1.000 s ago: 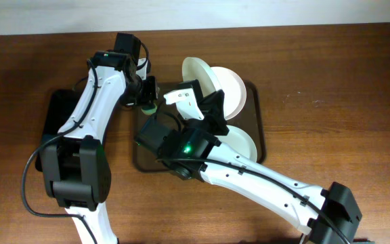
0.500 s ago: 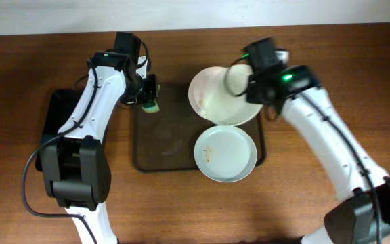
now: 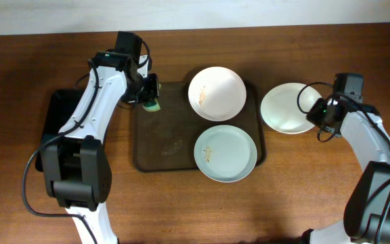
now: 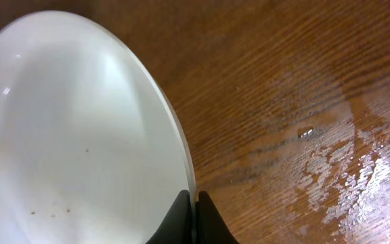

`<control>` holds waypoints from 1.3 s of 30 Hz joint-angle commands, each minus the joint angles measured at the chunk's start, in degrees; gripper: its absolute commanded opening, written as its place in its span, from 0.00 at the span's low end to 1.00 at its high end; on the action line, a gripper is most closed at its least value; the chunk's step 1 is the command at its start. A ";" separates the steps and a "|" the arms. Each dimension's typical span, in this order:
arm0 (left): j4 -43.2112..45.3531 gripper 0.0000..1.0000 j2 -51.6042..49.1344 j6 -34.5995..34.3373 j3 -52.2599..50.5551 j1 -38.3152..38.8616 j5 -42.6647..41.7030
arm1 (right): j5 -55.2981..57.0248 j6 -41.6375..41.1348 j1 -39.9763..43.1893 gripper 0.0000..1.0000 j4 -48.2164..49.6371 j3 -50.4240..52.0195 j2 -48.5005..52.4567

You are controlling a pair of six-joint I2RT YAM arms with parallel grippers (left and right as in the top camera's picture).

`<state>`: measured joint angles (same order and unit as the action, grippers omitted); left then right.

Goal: Clean dirty plates on tray and stack at the side
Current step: 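Lift the pale green plate with the right gripper and place it right of tray, then grasp the cream plate rim with the right gripper and pull it center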

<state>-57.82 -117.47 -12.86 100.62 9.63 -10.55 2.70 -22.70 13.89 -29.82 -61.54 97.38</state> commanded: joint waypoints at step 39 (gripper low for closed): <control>-0.98 0.00 0.15 2.62 -0.24 -0.04 -0.15 | -24.55 3.85 -32.65 0.04 -14.34 -4.46 0.68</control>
<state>-58.70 -117.47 -12.82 100.60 9.63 -10.55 -20.03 -17.39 -14.81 -44.49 -61.19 100.33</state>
